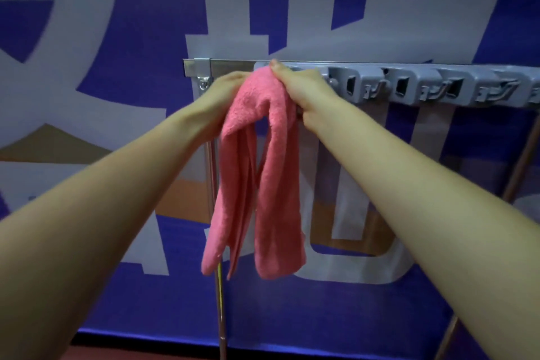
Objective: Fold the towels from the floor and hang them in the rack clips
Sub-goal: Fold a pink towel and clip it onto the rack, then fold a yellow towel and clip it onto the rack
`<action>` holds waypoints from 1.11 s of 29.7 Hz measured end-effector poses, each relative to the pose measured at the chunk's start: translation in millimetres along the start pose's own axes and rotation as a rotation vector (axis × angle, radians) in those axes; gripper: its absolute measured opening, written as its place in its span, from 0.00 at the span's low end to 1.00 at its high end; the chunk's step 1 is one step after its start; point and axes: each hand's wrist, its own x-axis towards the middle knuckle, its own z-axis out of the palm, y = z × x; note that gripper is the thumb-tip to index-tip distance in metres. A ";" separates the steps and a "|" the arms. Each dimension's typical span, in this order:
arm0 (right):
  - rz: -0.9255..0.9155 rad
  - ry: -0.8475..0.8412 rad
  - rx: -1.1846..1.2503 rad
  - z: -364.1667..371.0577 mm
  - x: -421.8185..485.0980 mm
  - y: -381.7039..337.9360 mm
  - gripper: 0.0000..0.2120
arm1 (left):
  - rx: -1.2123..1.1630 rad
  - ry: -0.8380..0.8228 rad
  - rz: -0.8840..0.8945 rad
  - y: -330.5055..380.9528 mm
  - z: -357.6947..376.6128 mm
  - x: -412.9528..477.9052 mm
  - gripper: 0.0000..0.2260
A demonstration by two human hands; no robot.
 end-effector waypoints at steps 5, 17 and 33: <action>0.082 -0.007 0.011 2.4 -4.9 11.4 0.28 | 0.040 0.042 -0.040 -12.0 12.3 -4.6 0.10; -0.159 -0.045 0.003 -26.2 -111.0 48.5 0.14 | -0.094 0.291 -0.013 -23.1 56.1 -88.1 0.22; 0.477 -0.058 -0.108 -125.4 -304.3 290.4 0.09 | -0.044 -0.018 -0.744 -219.0 165.5 -300.3 0.11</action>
